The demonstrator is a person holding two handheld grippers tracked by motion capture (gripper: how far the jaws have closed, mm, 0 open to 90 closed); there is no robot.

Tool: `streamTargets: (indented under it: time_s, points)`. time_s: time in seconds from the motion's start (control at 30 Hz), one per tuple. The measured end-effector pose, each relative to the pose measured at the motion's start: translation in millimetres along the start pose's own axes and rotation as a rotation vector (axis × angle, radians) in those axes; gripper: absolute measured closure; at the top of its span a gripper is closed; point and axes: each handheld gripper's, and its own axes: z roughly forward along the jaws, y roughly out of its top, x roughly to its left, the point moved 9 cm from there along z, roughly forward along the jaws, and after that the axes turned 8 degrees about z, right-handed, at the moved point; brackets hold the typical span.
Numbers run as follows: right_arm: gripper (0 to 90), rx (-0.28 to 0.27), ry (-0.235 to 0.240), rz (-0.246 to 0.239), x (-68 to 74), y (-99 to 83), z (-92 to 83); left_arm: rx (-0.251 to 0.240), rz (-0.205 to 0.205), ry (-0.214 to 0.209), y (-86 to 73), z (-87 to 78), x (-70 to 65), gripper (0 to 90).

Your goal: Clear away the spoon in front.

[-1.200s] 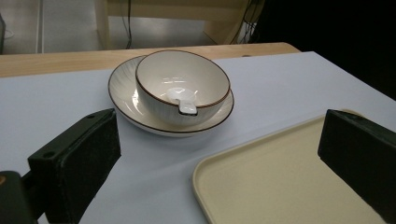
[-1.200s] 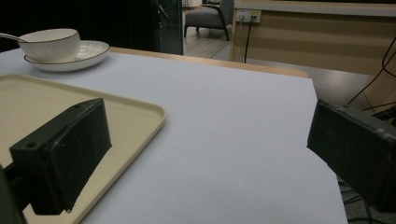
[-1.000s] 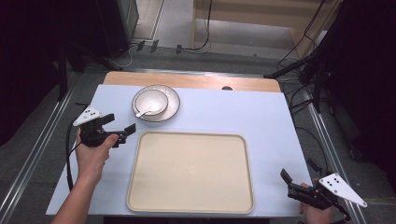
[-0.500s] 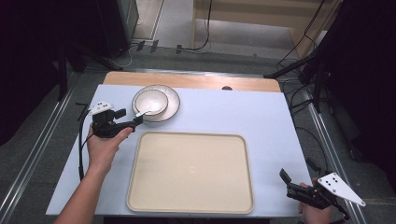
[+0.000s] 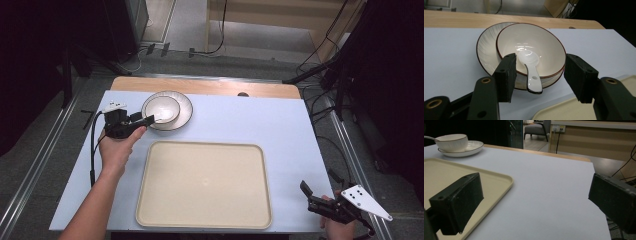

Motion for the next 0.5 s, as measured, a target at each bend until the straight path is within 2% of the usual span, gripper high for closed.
streamTargets:
  time_s: [0.1,0.27,0.4,0.5]
  points:
    - [0.0,0.007,0.001,-0.002,-0.2,-1.2,1.3,0.024,-0.029,0.003,-1.0,6.1,2.0,45.6]
    - [0.0,0.006,0.001,-0.005,-0.3,-1.2,1.3,0.034,-0.065,0.013,-2.4,8.3,6.8,49.1]
    - [0.0,0.006,0.001,-0.005,-0.7,-1.4,1.3,0.062,-0.079,-0.002,-6.3,11.3,6.8,50.1]
    - [0.0,0.007,0.003,-0.004,0.2,-1.2,1.5,0.079,-0.088,-0.015,-9.3,13.3,6.4,54.2]
